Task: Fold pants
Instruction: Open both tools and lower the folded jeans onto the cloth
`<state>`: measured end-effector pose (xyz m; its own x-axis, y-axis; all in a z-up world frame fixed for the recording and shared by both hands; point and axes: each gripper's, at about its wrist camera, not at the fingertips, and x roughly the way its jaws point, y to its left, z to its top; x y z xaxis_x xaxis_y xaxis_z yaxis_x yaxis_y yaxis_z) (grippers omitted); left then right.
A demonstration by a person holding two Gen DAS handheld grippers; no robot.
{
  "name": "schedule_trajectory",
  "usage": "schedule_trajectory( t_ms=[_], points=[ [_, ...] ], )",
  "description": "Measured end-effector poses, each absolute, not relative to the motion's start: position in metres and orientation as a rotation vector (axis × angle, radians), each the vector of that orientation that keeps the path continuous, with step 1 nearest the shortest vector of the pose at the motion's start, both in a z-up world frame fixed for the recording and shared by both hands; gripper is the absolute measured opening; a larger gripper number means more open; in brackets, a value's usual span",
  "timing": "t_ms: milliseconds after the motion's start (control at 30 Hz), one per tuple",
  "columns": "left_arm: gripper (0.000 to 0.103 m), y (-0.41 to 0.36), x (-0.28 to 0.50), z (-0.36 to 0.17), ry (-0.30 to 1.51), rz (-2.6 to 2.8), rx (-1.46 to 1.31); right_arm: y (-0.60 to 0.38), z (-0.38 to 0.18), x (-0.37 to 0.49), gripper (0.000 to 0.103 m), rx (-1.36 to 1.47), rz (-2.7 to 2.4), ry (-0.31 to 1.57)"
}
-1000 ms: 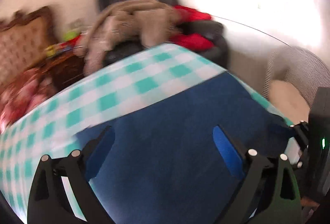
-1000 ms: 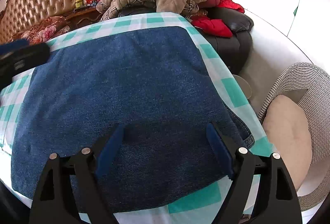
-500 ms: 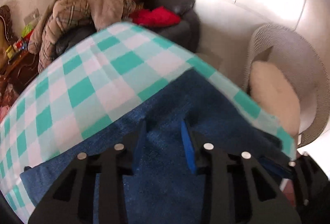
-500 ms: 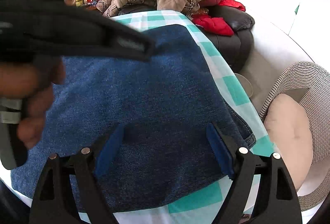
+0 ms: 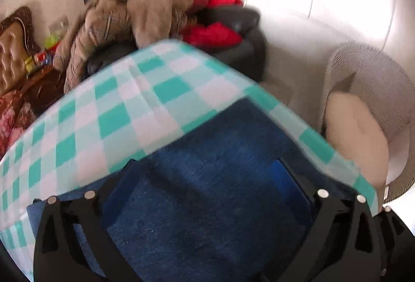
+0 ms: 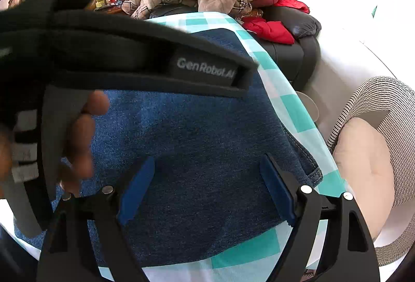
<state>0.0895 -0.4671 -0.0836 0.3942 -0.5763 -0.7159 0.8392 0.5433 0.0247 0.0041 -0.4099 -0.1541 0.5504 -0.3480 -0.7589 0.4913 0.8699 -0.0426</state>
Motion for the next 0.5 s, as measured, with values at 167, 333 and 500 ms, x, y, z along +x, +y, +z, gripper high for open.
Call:
schedule_trajectory(
  t_ms=[167,333,500],
  points=[
    [0.079,-0.473,0.087,-0.078,0.671,-1.069,0.465,-0.410,-0.154,0.003,0.080,0.185,-0.499,0.853],
    [0.039,-0.490,0.089,-0.080,0.684,-1.066,0.530,-0.410,-0.154,0.003,0.080,0.183,-0.499,0.854],
    [0.043,-0.506,0.098,-0.092,0.732,-1.028,0.560,-0.411,-0.154,0.003,0.080,0.184,-0.497,0.855]
  ],
)
